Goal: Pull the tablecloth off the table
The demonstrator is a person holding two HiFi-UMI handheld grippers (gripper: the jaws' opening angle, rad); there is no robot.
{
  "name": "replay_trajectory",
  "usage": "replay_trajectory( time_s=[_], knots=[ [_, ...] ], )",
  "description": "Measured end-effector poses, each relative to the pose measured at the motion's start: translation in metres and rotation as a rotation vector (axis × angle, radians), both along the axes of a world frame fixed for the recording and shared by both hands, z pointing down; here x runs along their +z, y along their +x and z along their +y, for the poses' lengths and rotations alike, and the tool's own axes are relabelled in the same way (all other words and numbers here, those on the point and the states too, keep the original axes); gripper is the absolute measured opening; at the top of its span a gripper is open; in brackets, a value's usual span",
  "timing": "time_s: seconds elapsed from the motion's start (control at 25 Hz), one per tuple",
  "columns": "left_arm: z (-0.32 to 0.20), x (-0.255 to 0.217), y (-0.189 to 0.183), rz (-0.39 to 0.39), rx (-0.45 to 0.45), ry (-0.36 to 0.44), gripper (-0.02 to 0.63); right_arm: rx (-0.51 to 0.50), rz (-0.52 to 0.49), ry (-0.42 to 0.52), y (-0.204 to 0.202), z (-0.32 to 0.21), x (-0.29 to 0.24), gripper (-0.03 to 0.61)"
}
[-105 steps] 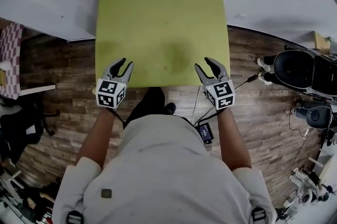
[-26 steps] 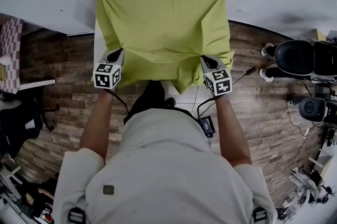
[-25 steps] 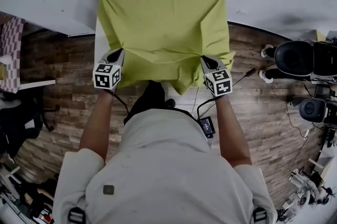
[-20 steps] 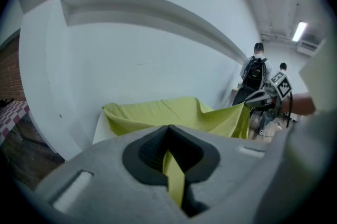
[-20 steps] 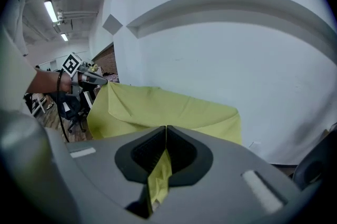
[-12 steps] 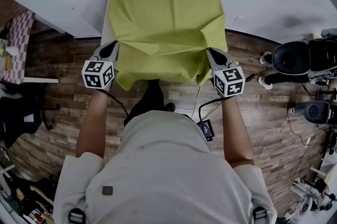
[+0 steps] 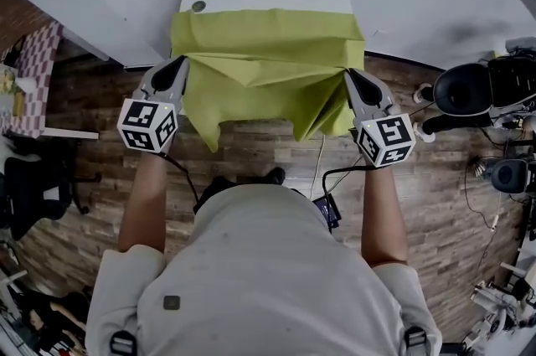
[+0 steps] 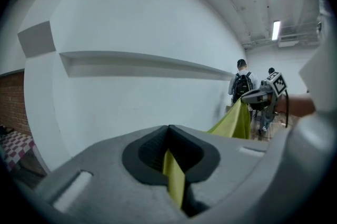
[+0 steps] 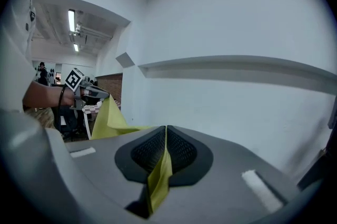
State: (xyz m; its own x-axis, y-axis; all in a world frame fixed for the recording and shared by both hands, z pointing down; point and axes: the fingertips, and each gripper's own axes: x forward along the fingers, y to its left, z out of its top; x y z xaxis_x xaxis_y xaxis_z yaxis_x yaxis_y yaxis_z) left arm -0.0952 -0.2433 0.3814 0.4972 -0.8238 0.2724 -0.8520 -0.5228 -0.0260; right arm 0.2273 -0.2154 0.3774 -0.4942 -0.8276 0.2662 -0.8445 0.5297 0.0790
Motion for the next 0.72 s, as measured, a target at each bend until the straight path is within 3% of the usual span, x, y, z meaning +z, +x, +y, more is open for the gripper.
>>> replay_trajectory(
  time_s=[0.36,0.72],
  knots=[
    [0.023,-0.032,-0.064,0.035,0.088,0.061,0.006,0.08,-0.016,0.063,-0.067,0.044,-0.036,0.02],
    [0.056,-0.029,-0.137,0.04,0.173,0.057,0.006,0.156,-0.018,0.084,-0.154,0.11,-0.044,0.02]
  ],
)
